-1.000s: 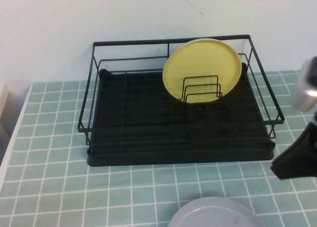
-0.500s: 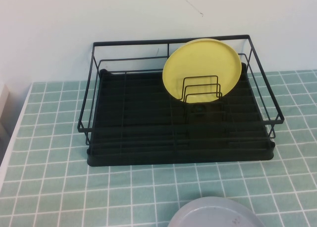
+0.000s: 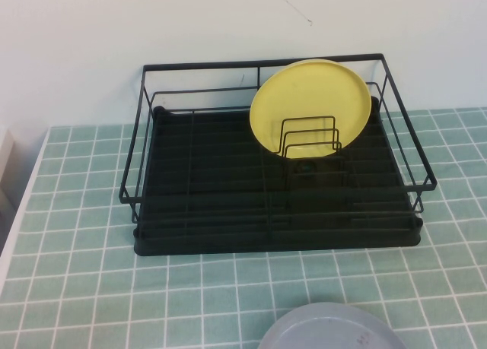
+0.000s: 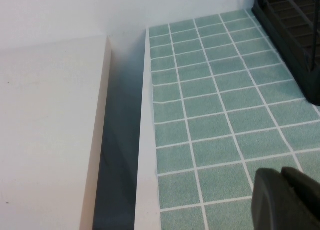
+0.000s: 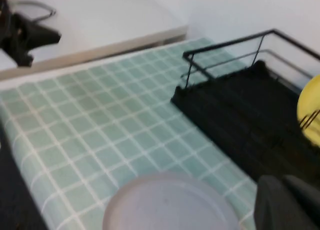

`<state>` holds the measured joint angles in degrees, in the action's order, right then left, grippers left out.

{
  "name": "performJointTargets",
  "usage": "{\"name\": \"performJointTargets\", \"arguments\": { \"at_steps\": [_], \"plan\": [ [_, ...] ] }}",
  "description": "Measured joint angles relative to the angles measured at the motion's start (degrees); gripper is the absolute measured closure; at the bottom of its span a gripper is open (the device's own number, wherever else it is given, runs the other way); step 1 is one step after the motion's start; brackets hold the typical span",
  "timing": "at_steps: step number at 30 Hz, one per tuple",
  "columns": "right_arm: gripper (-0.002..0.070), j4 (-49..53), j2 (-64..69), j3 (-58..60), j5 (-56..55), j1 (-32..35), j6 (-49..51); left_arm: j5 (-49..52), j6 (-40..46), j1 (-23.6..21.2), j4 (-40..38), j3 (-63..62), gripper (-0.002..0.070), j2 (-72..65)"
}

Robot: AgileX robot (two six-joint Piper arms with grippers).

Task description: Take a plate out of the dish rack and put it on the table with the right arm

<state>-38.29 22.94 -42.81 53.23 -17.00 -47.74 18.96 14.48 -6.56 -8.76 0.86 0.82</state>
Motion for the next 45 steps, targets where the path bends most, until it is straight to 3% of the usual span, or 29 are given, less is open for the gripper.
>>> {"name": "performJointTargets", "arguments": {
  "at_steps": [5, 12, 15, 19, 22, 25, 34, 39, 45],
  "plan": [
    [0.0676, 8.37, 0.0, 0.45, 5.14, 0.0, 5.91, 0.0, 0.0, 0.0, 0.0, 0.0, 0.0678, 0.0],
    [0.0676, 15.63, -0.02, 0.81, -2.52, 0.0, 7.61, 0.11, 0.0, 0.0, 0.0, 0.0, 0.0678, 0.0],
    [0.0676, 17.0, -0.12, 3.49, -9.84, 0.0, 8.99, 0.11, 0.0, 0.0, 0.0, 0.0, 0.0678, 0.0],
    [0.0676, 20.93, -1.95, 12.72, -30.5, 0.61, 12.0, 0.11, 0.0, 0.0, 0.0, 0.0, 0.0678, 0.0],
    [0.0676, 21.95, -6.37, 21.8, -43.88, 2.93, 12.71, 0.11, 0.0, 0.0, 0.0, 0.0, 0.0678, 0.0],
    [0.0676, 21.95, -12.04, 28.54, -49.09, 7.4, 13.95, 0.11, 0.0, 0.0, 0.0, 0.0, 0.0678, 0.0],
    [0.0676, 32.85, -23.36, 43.63, -48.25, 24.74, 31.98, 0.11, 0.0, 0.0, 0.0, 0.0, 0.0678, 0.0],
    [0.0676, 41.25, -23.58, 44.39, -39.12, 26.07, 43.49, 0.11, 0.0, 0.0, 0.0, 0.0, 0.0678, 0.0],
    [0.0676, 42.77, -23.58, 44.29, -34.43, 24.31, 45.73, 0.11, 0.0, 0.0, 0.0, 0.0, 0.0678, 0.0]
  ]
}}
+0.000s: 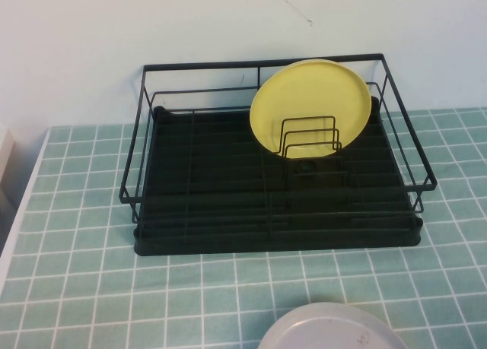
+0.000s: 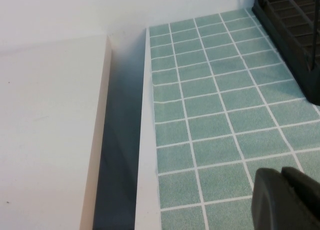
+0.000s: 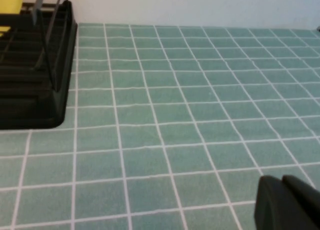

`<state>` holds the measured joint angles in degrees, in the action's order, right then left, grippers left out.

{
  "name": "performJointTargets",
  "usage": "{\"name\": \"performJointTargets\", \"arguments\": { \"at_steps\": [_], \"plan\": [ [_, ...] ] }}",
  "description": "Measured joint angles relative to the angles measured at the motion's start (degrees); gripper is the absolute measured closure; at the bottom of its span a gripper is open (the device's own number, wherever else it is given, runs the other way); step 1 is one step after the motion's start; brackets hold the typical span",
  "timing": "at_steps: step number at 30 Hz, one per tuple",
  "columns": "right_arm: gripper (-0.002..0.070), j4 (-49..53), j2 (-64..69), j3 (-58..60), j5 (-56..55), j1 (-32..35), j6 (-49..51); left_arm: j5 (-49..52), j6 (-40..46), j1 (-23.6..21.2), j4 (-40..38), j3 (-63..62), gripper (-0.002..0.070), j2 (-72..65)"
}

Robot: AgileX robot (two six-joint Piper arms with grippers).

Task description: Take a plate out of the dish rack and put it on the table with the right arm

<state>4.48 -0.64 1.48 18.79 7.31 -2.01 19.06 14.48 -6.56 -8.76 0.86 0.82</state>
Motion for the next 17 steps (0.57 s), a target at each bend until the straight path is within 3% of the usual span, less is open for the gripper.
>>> {"name": "performJointTargets", "arguments": {
  "at_steps": [8, 17],
  "plan": [
    [0.0676, 0.0, 0.0, -0.08, 0.11, -6.05, 0.21, 0.0, 0.0, 0.0, 0.0, 0.0, 0.0678, 0.0],
    [0.0676, 0.0, 0.0, -0.08, 0.34, -6.15, 0.33, 0.0, 0.0, 0.0, 0.0, 0.0, 0.0678, 0.0]
  ]
}}
